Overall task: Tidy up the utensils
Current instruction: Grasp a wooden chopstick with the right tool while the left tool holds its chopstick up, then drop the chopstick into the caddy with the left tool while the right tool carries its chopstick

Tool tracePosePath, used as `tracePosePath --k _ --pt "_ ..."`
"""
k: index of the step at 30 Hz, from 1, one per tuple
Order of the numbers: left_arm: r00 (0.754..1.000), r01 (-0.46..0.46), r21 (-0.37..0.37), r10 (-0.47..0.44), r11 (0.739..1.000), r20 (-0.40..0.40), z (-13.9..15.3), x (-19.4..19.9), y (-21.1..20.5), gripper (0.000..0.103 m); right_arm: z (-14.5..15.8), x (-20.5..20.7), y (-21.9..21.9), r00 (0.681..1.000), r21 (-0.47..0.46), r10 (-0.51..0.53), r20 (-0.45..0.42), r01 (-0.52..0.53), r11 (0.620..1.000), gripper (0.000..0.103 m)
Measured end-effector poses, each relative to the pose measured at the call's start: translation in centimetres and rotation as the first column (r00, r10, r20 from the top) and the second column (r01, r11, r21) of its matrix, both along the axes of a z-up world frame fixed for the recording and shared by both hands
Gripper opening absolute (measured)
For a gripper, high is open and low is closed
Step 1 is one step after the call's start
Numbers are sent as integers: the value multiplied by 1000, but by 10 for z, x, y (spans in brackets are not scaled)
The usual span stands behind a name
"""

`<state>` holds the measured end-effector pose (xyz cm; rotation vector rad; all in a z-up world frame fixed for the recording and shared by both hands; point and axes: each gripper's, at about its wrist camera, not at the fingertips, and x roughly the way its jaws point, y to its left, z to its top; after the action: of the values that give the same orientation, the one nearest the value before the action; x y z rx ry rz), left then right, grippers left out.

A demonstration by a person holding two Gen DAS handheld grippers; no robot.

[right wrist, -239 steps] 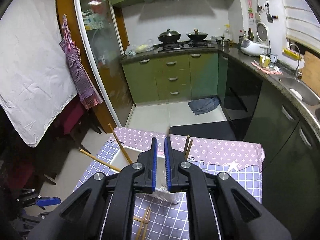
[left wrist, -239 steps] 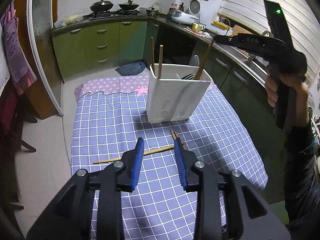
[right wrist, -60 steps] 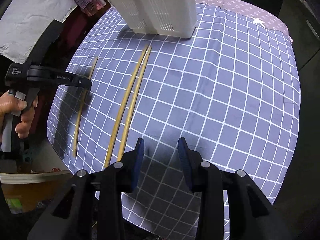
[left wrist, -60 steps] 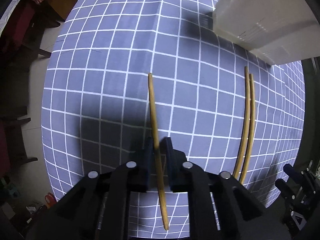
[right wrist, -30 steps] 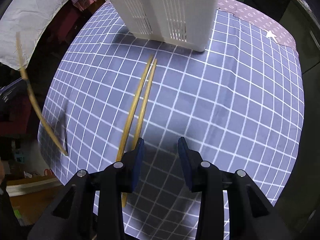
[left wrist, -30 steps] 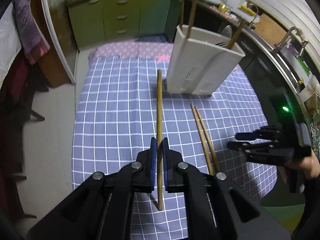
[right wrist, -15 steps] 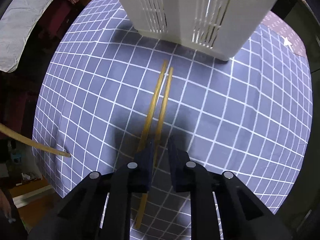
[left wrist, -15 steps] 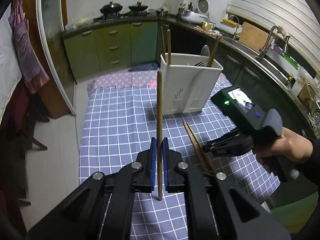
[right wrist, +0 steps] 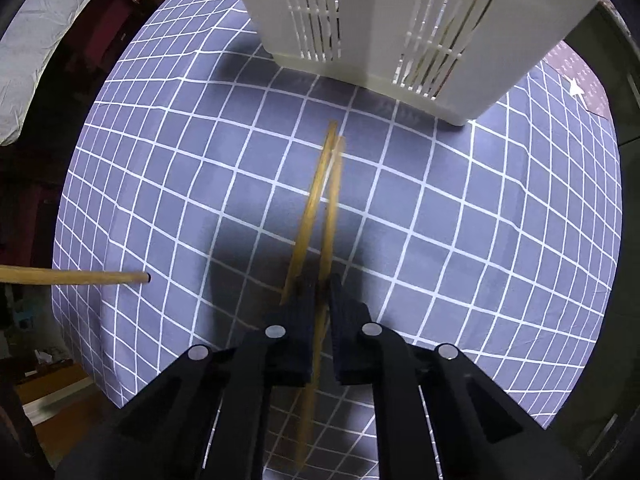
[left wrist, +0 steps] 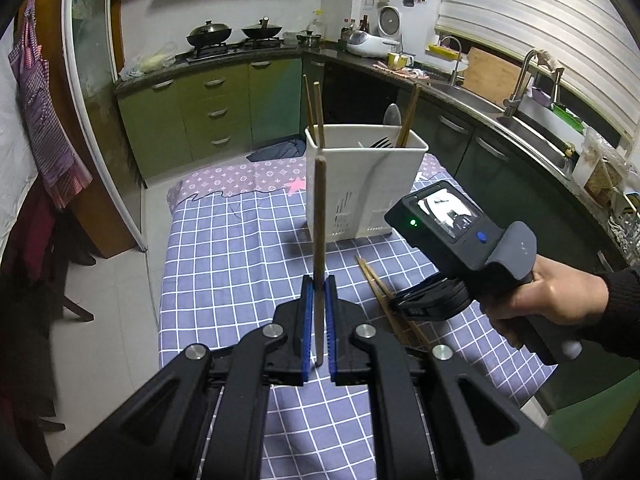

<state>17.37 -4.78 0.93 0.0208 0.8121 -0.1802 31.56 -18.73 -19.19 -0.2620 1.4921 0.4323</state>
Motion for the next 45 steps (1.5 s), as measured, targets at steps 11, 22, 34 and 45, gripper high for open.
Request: tracePosePath --k 11,22,34,45 --pt "999 38 8 -38 999 18 14 2 -10 6 44 -19 -48 998 145 -15 61 6 989 7" --pt "996 63 10 -63 998 55 50 15 -23 6 105 -61 -102 984 302 -55 170 1 953 7" --pt "987 70 -13 -68 997 145 126 61 -41 6 107 -64 -122 982 363 -73 174 5 932 7" --pt "973 29 10 -31 1000 227 159 123 -61 6 114 -68 -139 978 410 -92 189 7 912 7"
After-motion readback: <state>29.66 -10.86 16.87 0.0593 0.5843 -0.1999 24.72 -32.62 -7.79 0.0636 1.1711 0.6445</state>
